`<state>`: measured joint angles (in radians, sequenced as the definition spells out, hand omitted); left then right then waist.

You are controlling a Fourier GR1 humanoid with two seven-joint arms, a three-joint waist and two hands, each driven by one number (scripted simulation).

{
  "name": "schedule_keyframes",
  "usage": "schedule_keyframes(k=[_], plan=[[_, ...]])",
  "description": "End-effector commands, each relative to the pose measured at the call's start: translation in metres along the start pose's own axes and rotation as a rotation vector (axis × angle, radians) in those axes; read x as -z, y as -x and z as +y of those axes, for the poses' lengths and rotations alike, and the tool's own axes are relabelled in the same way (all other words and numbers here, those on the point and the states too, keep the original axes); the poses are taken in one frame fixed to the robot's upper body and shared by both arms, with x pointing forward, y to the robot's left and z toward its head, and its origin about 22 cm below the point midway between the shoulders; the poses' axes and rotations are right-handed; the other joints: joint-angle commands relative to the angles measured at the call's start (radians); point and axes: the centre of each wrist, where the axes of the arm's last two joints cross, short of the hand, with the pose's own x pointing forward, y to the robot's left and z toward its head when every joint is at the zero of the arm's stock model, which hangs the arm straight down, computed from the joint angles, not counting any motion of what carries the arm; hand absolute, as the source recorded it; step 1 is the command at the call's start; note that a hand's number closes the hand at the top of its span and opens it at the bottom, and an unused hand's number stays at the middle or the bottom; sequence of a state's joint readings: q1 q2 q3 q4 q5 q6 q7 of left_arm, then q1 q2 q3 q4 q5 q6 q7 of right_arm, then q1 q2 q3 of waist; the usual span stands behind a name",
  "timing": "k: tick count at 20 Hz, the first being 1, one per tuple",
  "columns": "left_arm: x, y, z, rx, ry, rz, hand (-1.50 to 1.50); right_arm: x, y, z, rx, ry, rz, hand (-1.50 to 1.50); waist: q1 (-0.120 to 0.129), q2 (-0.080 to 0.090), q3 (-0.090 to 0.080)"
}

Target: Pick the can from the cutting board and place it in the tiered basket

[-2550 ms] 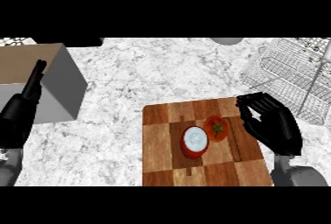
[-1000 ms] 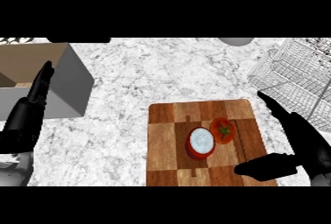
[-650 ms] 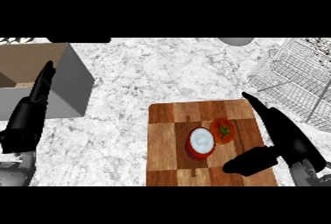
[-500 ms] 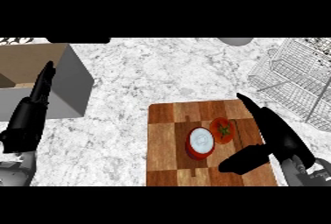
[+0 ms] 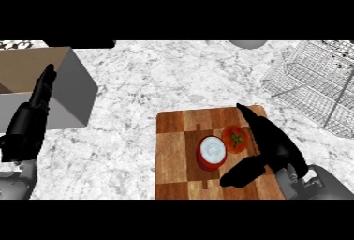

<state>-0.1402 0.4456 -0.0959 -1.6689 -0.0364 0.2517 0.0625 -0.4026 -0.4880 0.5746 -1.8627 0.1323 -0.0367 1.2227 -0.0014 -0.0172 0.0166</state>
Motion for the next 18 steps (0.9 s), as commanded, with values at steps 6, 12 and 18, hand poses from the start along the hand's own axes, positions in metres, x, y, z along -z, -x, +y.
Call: schedule_keyframes(k=[6,12,18], plan=[[-0.01,0.04,-0.002,-0.005,0.006,0.217,0.0,-0.002,-0.013,0.016,-0.098,0.047,0.168,-1.5,-0.017,0.018,-0.021],[-0.022,0.042,-0.008,-0.002,0.039,0.207,0.0,0.006,-0.023,0.024,-0.087,0.035,0.18,-1.5,-0.007,0.017,-0.021],[-0.015,0.043,0.007,0.007,0.001,0.217,0.0,0.019,-0.007,0.031,-0.104,0.024,0.226,-1.5,-0.015,0.019,-0.02]])
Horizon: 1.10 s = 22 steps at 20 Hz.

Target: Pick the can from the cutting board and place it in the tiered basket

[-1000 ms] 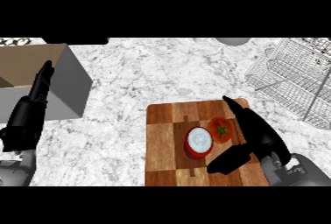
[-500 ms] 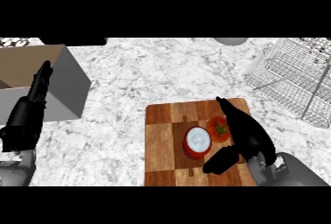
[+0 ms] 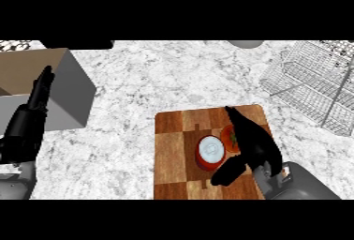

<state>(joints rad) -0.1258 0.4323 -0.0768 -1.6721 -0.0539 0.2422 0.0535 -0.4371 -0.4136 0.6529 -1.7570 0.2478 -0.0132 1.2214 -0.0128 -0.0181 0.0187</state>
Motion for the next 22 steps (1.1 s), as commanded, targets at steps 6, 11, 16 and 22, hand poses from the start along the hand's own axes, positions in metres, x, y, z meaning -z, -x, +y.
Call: schedule_keyframes(k=[6,11,16,22], plan=[[-0.005,0.037,0.0,-0.005,0.037,0.216,0.0,0.002,-0.014,0.013,-0.01,-0.031,0.2,-1.5,-0.007,0.021,-0.022],[-0.014,0.04,0.0,-0.016,0.038,0.213,0.0,0.009,-0.015,0.035,0.016,-0.046,0.215,-1.5,0.004,0.02,-0.022],[-0.013,0.038,-0.008,-0.01,0.044,0.201,0.0,0.02,-0.014,0.029,0.034,-0.074,0.222,-1.5,0.004,0.022,-0.021],[-0.005,0.031,-0.008,-0.015,0.029,0.209,0.0,0.041,0.001,0.05,0.039,-0.097,0.241,-1.5,0.008,0.026,-0.019]])
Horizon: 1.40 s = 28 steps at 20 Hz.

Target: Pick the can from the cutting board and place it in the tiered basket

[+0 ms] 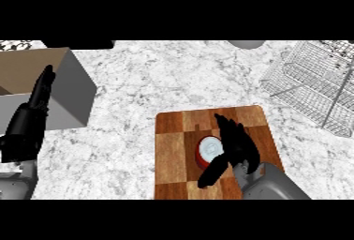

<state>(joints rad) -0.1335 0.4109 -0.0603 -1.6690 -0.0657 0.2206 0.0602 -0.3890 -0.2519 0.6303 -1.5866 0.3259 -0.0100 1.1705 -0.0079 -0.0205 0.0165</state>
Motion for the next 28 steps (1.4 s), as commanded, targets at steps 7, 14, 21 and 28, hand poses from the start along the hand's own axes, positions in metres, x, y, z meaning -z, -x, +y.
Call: schedule_keyframes(k=[7,14,21,28], plan=[[-0.01,0.038,-0.014,0.004,0.036,0.2,0.0,0.004,-0.01,0.026,-0.226,-0.098,0.042,1.5,0.002,0.028,-0.019],[-0.01,0.044,-0.003,0.018,0.012,0.203,0.0,-0.002,-0.027,0.023,-0.027,-0.077,0.035,1.5,-0.007,0.026,-0.018],[-0.012,0.029,-0.001,-0.004,0.036,0.153,0.0,0.04,-0.05,-0.031,0.108,0.209,0.157,1.5,0.037,0.042,-0.019],[-0.014,0.02,-0.015,-0.02,0.075,0.133,0.0,0.05,-0.088,-0.104,0.288,0.621,0.114,1.5,0.06,0.049,-0.019]])
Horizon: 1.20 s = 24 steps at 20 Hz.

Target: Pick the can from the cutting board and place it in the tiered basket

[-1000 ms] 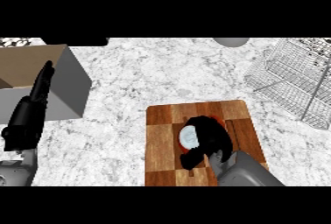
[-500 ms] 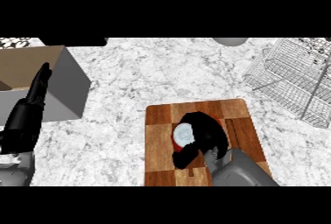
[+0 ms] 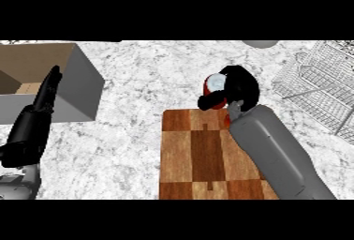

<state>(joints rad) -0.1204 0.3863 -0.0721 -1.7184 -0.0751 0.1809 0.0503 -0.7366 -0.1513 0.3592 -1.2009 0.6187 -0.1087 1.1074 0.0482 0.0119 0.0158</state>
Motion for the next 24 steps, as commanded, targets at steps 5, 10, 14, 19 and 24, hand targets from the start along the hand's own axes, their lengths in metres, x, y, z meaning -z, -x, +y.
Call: schedule_keyframes(k=[5,10,14,19,24], plan=[[-0.01,0.031,-0.006,0.0,0.019,0.187,0.0,0.015,-0.059,-0.074,0.195,0.534,0.034,1.5,0.006,0.012,-0.021],[0.0,0.03,0.0,-0.003,0.013,0.21,0.0,0.006,-0.09,-0.1,0.224,0.713,0.008,1.5,-0.019,0.004,-0.019],[-0.012,0.041,-0.005,0.005,0.026,0.238,0.0,0.014,-0.102,-0.119,0.107,0.803,0.097,1.5,-0.015,0.004,-0.02],[-0.01,0.036,0.01,0.015,0.024,0.234,0.0,0.027,-0.101,-0.161,0.032,0.772,0.154,1.5,-0.024,-0.004,-0.017],[-0.002,0.043,-0.001,0.012,0.001,0.228,0.0,0.033,-0.097,-0.172,0.144,0.752,0.08,1.5,-0.036,0.001,-0.017]])
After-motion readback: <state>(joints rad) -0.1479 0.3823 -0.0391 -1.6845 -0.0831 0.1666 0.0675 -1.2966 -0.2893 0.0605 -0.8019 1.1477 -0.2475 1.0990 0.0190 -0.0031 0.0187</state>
